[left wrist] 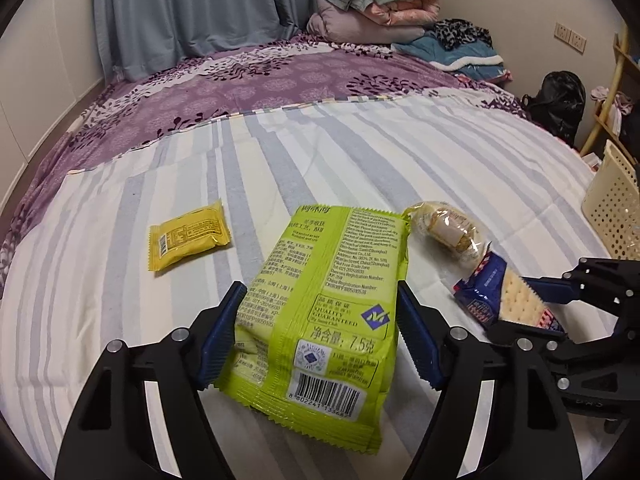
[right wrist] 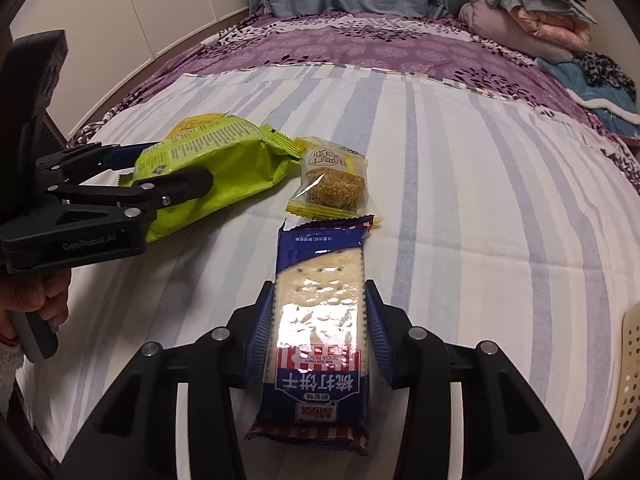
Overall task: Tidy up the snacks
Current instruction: 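Close the left tool on the lime-green biscuit pack while the right tool grasps the cracker pack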
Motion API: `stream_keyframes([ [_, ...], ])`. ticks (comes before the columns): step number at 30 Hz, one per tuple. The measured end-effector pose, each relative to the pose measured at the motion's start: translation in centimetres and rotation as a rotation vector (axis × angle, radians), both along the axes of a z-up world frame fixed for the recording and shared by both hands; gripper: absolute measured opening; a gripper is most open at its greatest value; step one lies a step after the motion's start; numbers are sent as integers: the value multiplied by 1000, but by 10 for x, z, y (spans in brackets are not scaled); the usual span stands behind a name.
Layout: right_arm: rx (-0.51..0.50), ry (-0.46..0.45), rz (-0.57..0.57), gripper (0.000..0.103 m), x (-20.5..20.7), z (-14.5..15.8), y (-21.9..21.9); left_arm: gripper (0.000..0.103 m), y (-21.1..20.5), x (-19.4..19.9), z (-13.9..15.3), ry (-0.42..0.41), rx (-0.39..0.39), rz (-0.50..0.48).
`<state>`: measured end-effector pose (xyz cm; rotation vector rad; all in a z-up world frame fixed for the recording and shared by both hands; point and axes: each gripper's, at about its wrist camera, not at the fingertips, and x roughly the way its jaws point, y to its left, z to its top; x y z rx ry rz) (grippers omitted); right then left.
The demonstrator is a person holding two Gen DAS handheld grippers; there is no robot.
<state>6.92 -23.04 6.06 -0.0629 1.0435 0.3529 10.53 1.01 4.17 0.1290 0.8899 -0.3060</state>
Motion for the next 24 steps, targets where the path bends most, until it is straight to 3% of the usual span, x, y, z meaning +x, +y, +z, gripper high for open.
stream_keyframes([
  [13,4,-24,4,44,-35,19,-31,71,-3,-44,8,28,-18,11],
  [24,7,-2,-42,44,-41,9,-51,75,-19,-22,-15,68,8,33],
])
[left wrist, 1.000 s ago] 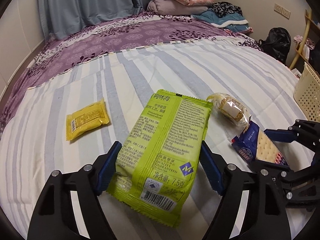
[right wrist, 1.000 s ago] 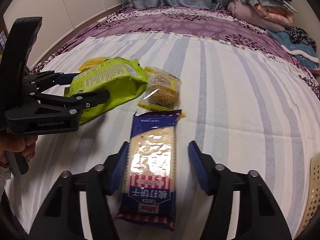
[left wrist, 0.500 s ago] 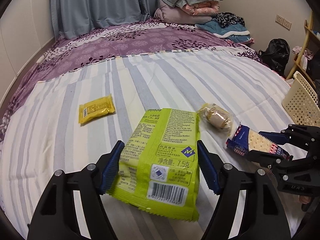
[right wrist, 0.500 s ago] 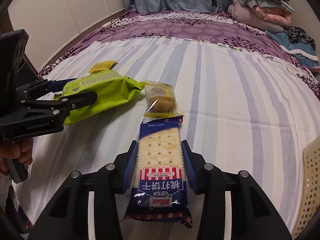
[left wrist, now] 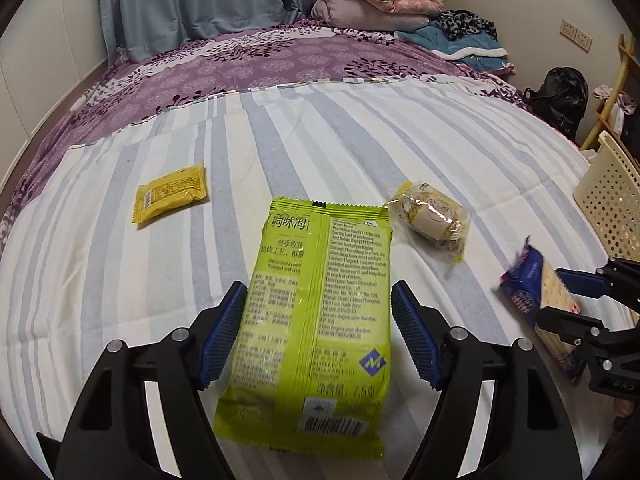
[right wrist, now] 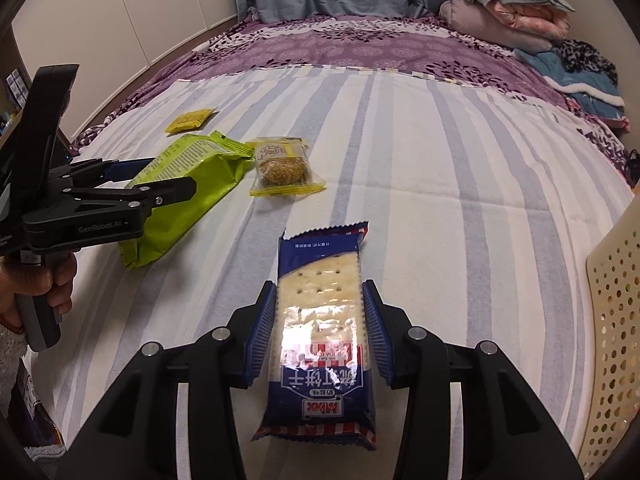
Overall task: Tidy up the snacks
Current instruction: 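Close the left tool on the lime-green biscuit pack while the right tool grasps the cracker pack, then carry the cracker pack in the right tool while the left tool carries the green pack to the basket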
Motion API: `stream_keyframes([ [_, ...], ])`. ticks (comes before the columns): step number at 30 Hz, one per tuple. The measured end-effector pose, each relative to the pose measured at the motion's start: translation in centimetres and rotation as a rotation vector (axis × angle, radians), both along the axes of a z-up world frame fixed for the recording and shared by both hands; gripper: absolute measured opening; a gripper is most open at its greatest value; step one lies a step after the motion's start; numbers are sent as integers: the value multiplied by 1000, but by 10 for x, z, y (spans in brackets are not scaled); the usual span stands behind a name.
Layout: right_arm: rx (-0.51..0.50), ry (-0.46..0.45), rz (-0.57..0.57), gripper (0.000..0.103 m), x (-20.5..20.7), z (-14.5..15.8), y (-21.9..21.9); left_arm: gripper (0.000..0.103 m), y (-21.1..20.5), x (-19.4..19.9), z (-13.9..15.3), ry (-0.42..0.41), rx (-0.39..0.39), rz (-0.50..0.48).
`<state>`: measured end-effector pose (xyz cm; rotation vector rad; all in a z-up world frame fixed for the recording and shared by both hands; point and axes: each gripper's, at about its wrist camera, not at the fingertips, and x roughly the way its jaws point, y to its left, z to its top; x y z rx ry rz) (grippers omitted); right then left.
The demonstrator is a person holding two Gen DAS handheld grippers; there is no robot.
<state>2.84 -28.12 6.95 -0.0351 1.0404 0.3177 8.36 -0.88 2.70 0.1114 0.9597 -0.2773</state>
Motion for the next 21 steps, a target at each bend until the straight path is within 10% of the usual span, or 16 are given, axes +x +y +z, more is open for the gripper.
stream_keyframes([
  [21,79,-69,-21,43,-7,25,-14,70,5,-31,66,-140,-15,53],
])
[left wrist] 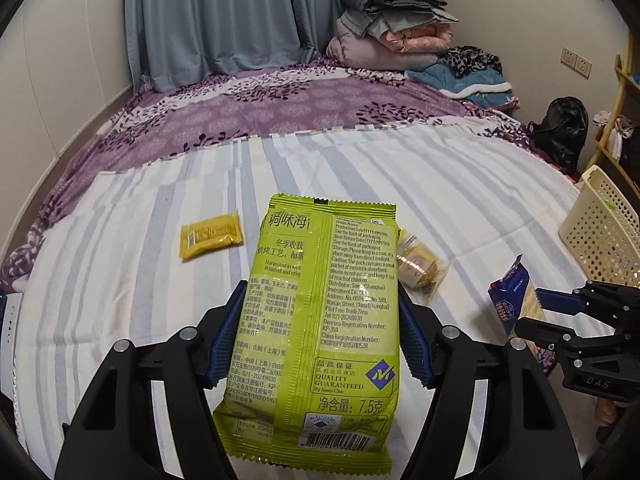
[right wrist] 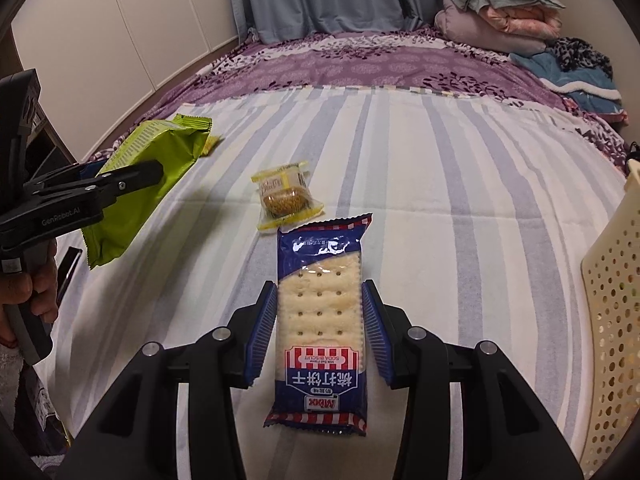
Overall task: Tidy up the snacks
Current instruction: 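Carry the cracker pack in the right tool while the left tool carries the green pack to the basket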
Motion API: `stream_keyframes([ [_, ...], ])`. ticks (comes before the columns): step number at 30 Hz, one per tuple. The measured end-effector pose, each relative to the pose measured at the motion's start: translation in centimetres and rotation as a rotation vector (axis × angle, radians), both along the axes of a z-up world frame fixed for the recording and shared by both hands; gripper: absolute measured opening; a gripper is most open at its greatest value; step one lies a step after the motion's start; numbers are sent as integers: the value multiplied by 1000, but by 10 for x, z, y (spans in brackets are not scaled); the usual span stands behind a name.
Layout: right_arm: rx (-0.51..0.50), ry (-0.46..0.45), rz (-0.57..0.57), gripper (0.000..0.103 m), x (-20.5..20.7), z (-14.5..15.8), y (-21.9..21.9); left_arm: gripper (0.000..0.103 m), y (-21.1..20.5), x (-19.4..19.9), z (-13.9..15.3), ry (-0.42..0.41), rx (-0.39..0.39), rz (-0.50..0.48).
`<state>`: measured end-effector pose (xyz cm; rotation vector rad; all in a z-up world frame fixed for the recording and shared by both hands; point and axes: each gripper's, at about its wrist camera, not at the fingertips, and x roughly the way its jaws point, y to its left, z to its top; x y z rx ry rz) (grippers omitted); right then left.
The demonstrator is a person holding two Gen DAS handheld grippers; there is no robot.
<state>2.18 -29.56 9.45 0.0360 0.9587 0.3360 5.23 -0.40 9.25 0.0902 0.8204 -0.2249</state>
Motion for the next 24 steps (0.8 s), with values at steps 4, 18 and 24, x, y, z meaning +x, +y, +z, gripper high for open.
stream_keyframes([
  [4,30,-40,-27,36,-6,18,-15,70,-13,-7,16,-28,0,-31],
  [18,74,8,-62,55,-10,1,-27,70,-57,-26,42,-75,-7,-121],
  [24,-15,34,-13,56,4,-23,8,70,-50,-31,43,-79,-15,-108],
])
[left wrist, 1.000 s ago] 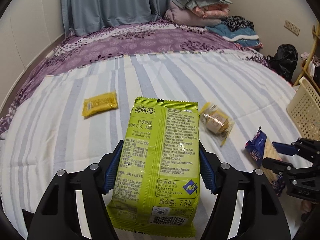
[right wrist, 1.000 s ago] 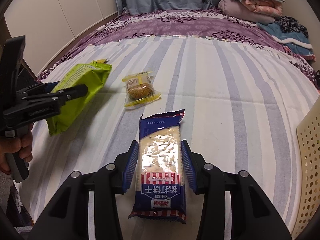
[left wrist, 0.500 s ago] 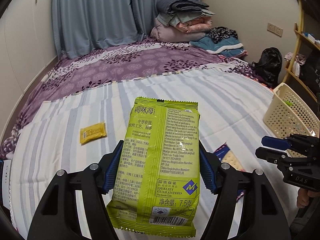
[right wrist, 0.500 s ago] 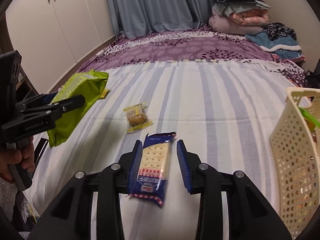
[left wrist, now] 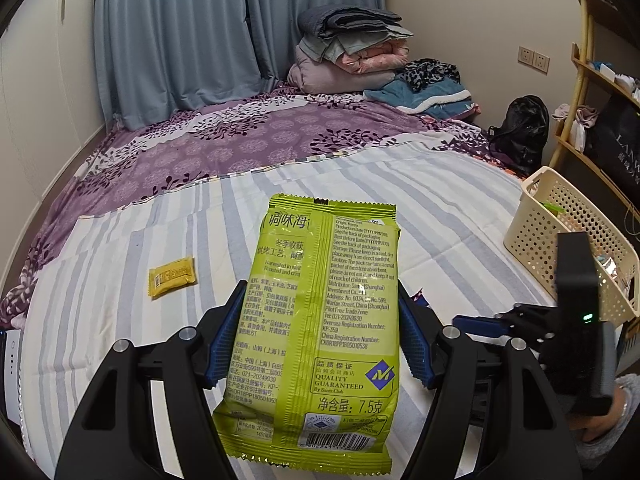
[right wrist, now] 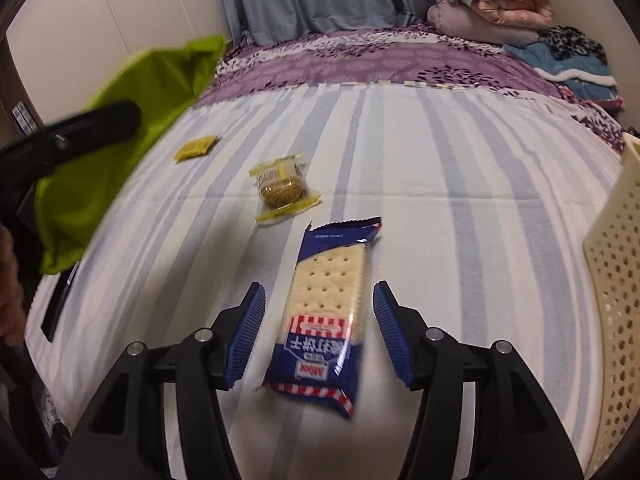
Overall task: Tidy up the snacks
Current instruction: 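Carry the cracker pack in the right tool while the left tool carries the green pack to the basket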
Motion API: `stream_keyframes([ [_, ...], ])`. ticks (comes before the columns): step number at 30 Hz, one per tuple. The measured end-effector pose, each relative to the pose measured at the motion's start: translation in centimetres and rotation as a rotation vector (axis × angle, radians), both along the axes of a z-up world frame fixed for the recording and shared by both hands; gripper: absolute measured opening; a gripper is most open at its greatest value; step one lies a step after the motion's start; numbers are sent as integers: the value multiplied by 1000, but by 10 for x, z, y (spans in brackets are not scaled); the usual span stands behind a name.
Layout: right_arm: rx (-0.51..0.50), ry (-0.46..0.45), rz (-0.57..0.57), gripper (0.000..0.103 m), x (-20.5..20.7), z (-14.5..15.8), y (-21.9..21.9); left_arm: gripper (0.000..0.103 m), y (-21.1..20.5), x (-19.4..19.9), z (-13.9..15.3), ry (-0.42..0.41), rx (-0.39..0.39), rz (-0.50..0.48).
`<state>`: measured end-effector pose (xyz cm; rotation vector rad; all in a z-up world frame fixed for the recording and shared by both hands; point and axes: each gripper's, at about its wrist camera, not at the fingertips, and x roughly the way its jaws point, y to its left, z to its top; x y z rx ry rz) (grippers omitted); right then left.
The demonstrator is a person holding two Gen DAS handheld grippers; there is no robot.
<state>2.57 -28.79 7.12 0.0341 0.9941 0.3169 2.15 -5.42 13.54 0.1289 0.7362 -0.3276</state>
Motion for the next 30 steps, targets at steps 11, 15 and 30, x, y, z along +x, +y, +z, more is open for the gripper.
stream_keyframes([
  [11,-38,-9,-5,43,-1,-3,-1,70,22,-1,-4,14,-31,42],
  [15,-15,-40,-23,43,-6,13,-12,70,16,-3,1,3,-33,27],
  [30,60,-229,-197,43,-45,97,-106,70,-36,-17,31,-52,-19,-91],
])
